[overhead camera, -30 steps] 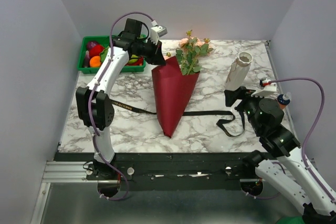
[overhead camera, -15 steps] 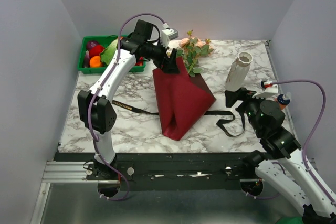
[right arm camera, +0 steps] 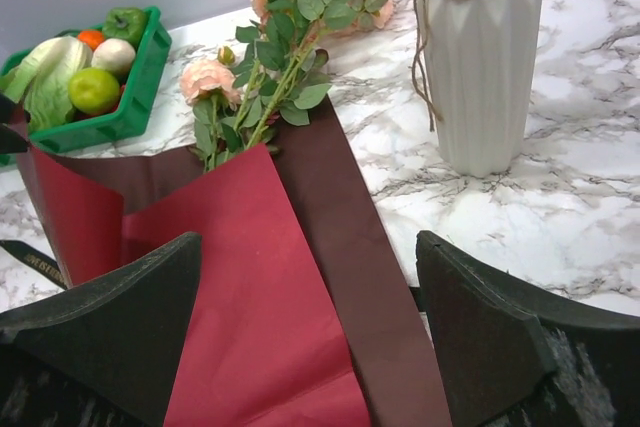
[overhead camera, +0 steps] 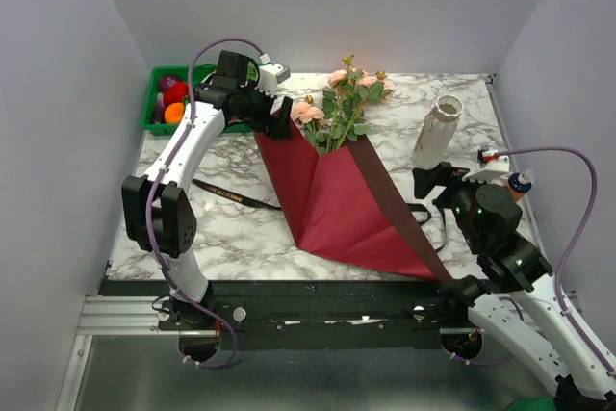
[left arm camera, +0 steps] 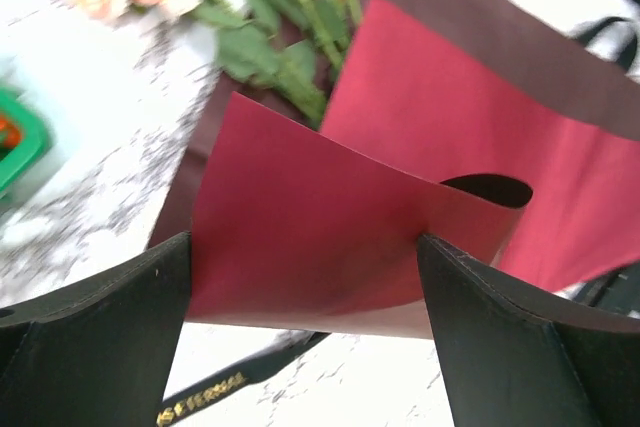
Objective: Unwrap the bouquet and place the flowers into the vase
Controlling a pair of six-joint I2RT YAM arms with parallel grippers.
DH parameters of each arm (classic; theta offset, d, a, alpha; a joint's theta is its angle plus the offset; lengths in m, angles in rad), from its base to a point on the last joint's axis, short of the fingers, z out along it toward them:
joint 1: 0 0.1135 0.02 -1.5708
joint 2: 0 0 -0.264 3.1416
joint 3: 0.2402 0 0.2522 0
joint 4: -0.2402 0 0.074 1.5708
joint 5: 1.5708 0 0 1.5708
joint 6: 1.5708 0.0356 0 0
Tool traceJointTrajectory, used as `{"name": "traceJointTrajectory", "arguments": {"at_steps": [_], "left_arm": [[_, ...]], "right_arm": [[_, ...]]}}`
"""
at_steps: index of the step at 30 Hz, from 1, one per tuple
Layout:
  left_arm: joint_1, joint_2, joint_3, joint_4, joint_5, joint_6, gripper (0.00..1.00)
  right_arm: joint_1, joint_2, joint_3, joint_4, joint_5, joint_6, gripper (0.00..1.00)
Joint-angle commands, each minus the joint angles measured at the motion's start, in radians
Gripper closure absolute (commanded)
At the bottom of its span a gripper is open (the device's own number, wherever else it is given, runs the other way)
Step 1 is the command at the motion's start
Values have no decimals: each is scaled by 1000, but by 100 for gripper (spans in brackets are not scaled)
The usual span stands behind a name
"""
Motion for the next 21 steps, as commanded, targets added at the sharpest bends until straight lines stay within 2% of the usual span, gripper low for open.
{"name": "traceJointTrajectory", "arguments": {"at_steps": [1,3,6,11,14,16,19,21], "left_arm": [[33,-78,-48,60,-381,-48,1],[91,-124,-110,104,-473,-73,1],[159,-190,-162,129,-519,-79,1],[201,-271,-167,91,-484,-41,1],[199,-303,-150,51,-331,-27,1],[196,-305,-132,13,-206,-10,1],[133,-287,-124,-20,-41,30,1],[60,-257,-136,-30,23,74,1]], "right_arm": [[-4,-24,28,-33,27,-27,6],[-2,-31,21,-38,26,-30,6],[-4,-30,3,-37,12,-23,6],[-4,21,-46,32,-34,0,6],[-4,136,-80,133,-118,-4,6],[-2,299,-48,161,-163,-1,5],[-4,509,20,184,-197,2,5],[-4,564,32,233,-210,-3,5]]}}
